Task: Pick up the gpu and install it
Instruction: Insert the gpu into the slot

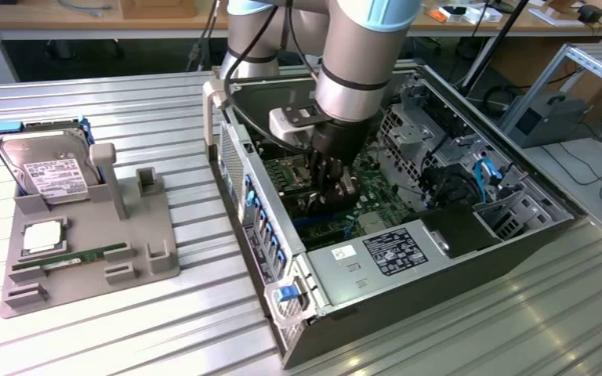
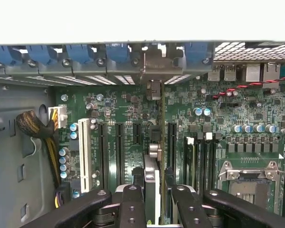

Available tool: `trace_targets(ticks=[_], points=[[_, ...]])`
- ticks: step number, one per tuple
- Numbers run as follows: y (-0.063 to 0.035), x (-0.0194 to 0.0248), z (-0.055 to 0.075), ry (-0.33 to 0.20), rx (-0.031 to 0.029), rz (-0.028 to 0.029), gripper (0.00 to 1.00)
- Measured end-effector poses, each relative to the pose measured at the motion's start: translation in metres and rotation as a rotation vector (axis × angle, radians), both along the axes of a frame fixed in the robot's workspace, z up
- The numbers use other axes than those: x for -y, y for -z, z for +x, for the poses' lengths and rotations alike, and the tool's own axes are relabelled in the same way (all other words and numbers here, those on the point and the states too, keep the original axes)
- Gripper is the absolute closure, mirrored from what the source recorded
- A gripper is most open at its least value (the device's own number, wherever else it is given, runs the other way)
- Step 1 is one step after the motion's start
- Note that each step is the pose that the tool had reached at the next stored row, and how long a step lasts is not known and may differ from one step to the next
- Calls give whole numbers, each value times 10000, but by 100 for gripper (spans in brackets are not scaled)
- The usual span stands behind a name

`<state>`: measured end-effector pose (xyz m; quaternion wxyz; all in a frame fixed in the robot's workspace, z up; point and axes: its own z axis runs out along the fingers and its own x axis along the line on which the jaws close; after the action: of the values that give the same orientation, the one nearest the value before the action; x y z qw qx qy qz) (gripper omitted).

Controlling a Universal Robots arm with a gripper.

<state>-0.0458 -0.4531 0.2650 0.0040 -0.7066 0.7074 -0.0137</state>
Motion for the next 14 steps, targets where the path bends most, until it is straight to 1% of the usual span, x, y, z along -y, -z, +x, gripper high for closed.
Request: trace_targets(ticks=[4,6,14], points=[[46,0,-5,0,-1,22,73],[51,0,-5,0,-1,31,73],[51,0,-5,0,0,32,73]])
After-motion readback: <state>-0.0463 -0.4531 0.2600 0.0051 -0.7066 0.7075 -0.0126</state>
